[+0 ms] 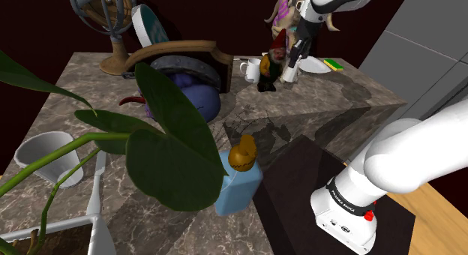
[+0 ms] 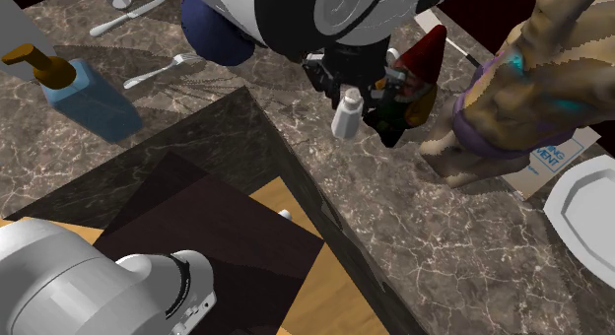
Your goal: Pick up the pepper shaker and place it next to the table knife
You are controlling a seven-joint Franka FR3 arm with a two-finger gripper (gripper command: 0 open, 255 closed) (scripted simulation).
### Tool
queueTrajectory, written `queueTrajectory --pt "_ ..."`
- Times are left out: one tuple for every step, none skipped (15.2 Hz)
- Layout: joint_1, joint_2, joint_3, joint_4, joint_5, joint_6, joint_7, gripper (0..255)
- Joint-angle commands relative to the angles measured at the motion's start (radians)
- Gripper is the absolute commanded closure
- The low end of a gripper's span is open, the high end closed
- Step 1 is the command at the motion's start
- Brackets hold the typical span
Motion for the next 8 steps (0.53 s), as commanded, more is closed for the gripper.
queueTrajectory --pt "0.000 -0.006 0.002 0.022 0.001 -0.028 -0.003 255" --pt "0.001 -0.008 0.004 0.033 0.002 -0.042 -0.004 255" --pt "0.001 -0.010 0.005 0.045 0.003 -0.055 -0.005 255" --pt "0.002 -0.012 0.006 0.057 0.004 -0.069 -0.006 255" --pt "0.002 -0.014 0.008 0.069 0.005 -0.083 -0.007 255" --pt "0.003 -0.015 0.009 0.081 0.006 -0.096 -0.008 255" --pt "0.003 -0.015 0.009 0.083 0.006 -0.099 -0.008 255" --pt "0.012 -0.019 0.027 0.079 0.011 -0.101 0.017 255"
